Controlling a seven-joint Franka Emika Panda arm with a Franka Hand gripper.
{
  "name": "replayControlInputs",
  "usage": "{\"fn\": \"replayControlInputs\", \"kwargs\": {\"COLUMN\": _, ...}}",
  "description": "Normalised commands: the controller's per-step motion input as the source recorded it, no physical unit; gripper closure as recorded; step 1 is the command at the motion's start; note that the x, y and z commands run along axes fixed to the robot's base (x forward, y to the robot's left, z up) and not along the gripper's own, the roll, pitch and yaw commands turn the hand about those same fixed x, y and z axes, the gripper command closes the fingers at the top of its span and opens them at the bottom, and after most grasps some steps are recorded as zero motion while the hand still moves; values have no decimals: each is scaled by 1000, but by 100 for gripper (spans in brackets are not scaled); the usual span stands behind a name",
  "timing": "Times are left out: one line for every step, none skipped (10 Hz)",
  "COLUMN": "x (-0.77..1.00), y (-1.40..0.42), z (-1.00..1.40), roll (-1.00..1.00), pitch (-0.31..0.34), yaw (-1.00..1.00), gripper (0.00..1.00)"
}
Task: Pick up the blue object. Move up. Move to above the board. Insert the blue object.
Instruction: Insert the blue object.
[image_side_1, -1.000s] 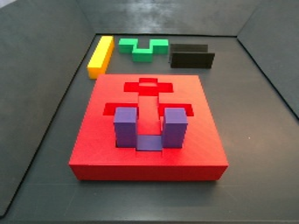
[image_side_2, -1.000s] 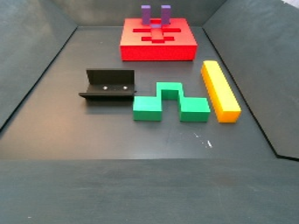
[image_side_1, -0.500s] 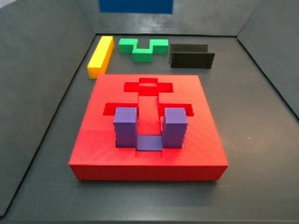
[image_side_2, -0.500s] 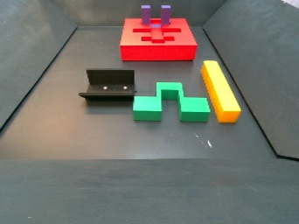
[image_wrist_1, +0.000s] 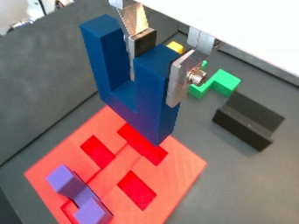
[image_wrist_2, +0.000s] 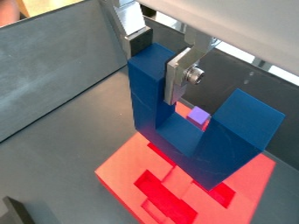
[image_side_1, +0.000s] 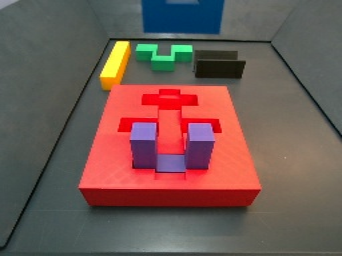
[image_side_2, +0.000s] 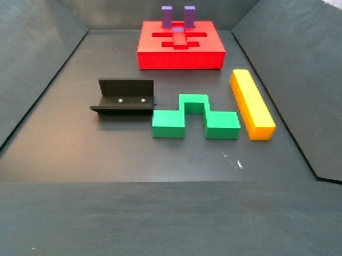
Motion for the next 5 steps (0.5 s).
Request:
{"fn": "replayControlInputs", "kwargs": {"x": 729, "y": 106, "z": -360, "roll": 0, "pitch": 23, "yaw": -131, "gripper": 100}}
{"fn": "replayControlInputs", "kwargs": {"x": 651, "y": 126, "z": -394, "roll": 31, "pitch": 40, "yaw": -149, "gripper": 100}}
{"fn": "replayControlInputs", "kwargs": {"x": 191, "y": 177, "z": -414, "roll": 141, "pitch": 46, "yaw": 0, "gripper": 100}}
{"fn": "replayControlInputs", "kwargs": {"x": 0, "y": 86, "z": -374, "roll": 177, "pitch": 0, "yaw": 234, "gripper": 100}}
{"fn": "replayControlInputs", "kwargs": {"x": -114, "y": -57, "z": -417, "roll": 231, "pitch": 0, "yaw": 446, "gripper": 100}}
